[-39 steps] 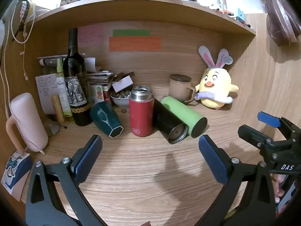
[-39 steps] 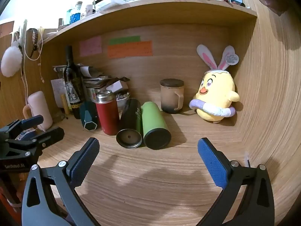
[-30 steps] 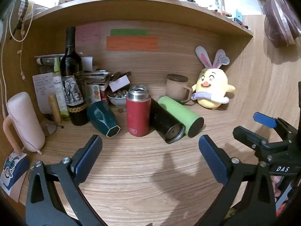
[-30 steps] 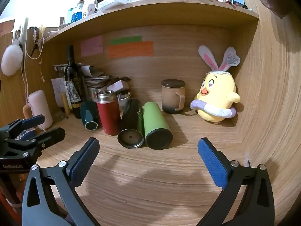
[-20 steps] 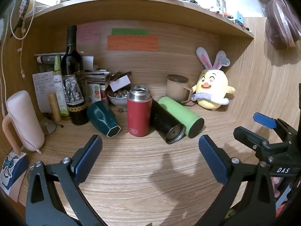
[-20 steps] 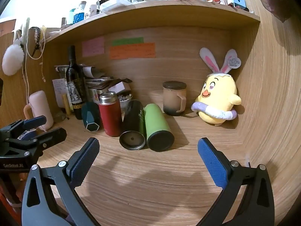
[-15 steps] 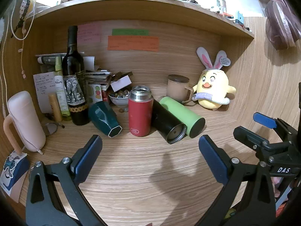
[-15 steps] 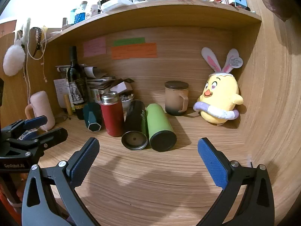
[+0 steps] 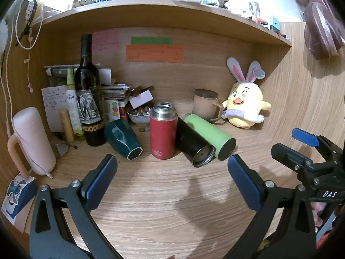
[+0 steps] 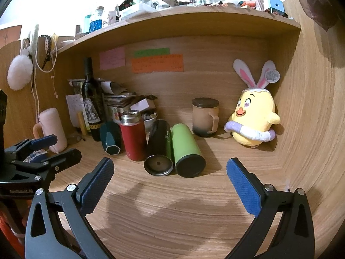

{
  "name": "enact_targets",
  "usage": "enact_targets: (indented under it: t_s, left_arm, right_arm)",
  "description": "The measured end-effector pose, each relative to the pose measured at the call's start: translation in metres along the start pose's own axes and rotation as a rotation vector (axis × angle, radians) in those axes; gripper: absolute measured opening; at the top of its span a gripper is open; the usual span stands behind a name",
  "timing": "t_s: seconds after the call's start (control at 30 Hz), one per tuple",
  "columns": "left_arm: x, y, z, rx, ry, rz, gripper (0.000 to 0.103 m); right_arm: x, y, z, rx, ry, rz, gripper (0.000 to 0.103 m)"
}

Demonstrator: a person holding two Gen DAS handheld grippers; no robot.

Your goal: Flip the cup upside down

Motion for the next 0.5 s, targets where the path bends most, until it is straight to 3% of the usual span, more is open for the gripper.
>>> enact_targets:
  t_s: [0.5]
  left_arm:
    - [-0.023,-0.017,0.051,-0.089,0.012,-0.026,0.103]
  right_arm:
    - [0.001,-0.015,0.051,-0.083,0.018,-0.009,0.103]
Point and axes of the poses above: each gripper's, at about its wrist camera, not at the fingertips, and z roughly against the way its jaws point, x to its left, y to its underside, the point moved 3 cm from there along -z, roughly the way its jaws point, and after that the axes turned 13 degrees about -x, right-handed, at the moved point
